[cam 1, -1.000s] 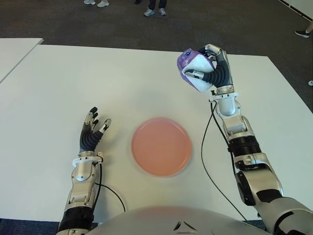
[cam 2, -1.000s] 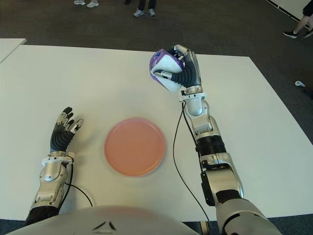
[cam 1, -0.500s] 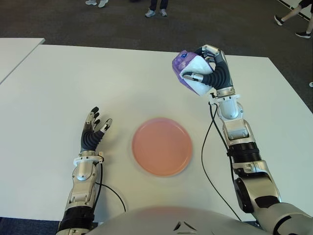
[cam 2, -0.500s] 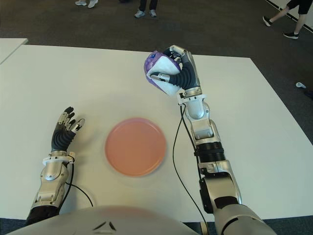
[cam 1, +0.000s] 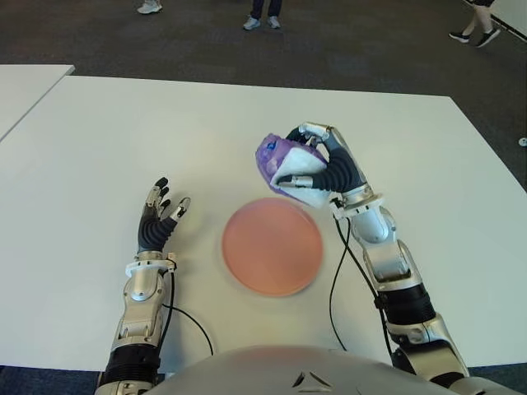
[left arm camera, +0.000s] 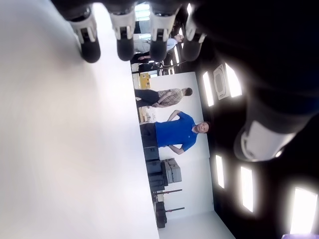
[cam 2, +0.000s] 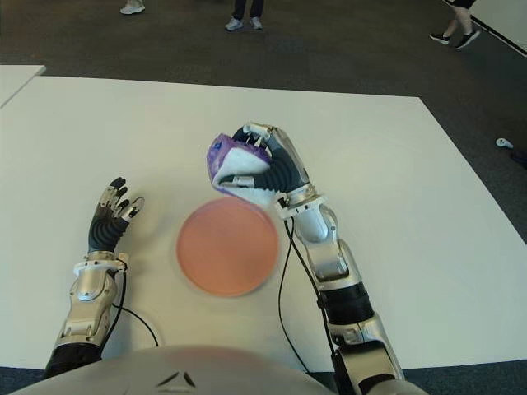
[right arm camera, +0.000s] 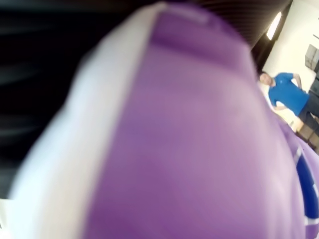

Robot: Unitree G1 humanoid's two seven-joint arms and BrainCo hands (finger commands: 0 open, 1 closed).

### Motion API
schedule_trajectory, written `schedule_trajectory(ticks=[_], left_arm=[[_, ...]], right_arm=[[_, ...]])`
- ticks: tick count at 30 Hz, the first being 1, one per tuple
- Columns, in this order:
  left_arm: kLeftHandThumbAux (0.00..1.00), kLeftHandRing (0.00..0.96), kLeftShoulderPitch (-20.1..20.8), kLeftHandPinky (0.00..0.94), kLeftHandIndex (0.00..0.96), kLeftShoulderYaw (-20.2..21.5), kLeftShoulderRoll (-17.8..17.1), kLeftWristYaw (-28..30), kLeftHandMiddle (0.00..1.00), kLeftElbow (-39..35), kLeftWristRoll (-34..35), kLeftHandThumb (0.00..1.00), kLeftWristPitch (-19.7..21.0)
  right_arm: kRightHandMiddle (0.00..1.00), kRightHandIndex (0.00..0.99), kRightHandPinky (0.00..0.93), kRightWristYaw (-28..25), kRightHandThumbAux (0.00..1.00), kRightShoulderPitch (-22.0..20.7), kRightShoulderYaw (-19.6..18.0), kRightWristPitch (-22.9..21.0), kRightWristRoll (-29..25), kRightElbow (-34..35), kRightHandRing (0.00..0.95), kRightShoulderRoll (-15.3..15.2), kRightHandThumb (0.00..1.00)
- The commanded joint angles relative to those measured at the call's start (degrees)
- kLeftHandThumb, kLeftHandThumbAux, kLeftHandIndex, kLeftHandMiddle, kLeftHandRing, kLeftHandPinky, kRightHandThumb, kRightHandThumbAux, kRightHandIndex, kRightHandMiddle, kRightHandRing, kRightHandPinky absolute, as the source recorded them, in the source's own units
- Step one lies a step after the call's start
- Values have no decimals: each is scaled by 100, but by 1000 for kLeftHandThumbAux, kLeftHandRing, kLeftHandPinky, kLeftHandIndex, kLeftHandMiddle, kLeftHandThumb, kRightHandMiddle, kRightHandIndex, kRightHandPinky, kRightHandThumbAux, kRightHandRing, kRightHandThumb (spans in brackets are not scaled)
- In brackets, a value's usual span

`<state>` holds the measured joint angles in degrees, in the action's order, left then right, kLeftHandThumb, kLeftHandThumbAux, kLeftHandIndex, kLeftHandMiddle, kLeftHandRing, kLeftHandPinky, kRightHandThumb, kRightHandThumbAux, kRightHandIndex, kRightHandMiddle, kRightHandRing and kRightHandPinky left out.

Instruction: Put the tissue paper into the plate.

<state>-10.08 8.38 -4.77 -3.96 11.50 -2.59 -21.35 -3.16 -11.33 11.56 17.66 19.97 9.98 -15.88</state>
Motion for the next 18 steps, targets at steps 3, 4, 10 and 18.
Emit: schedule_trajectory(ticks=[3, 4, 10, 18], left_arm=[[576, 0, -11, 0, 0, -53, 55, -48, 0, 11, -28, 0, 130], [574, 0, -16, 0, 0, -59, 61, -57, 0, -2, -35, 0, 134], [566, 0, -44, 0, 0, -91, 78, -105, 0, -41, -100, 0, 92], [562, 0, -87, 0, 0, -143, 60, -76, 0, -111, -156, 0, 69]], right_arm=[[537, 395, 836, -620, 678, 173, 207, 263, -231, 167, 854, -241, 854], [538, 395, 842, -762, 678, 206, 253, 273, -280, 202, 854, -298, 853], [541, 396, 838, -1168, 678, 329, 401, 405, -366, 207, 852, -435, 853], [543, 399, 830, -1376, 677, 557, 693, 647, -123, -49, 840, -533, 854]])
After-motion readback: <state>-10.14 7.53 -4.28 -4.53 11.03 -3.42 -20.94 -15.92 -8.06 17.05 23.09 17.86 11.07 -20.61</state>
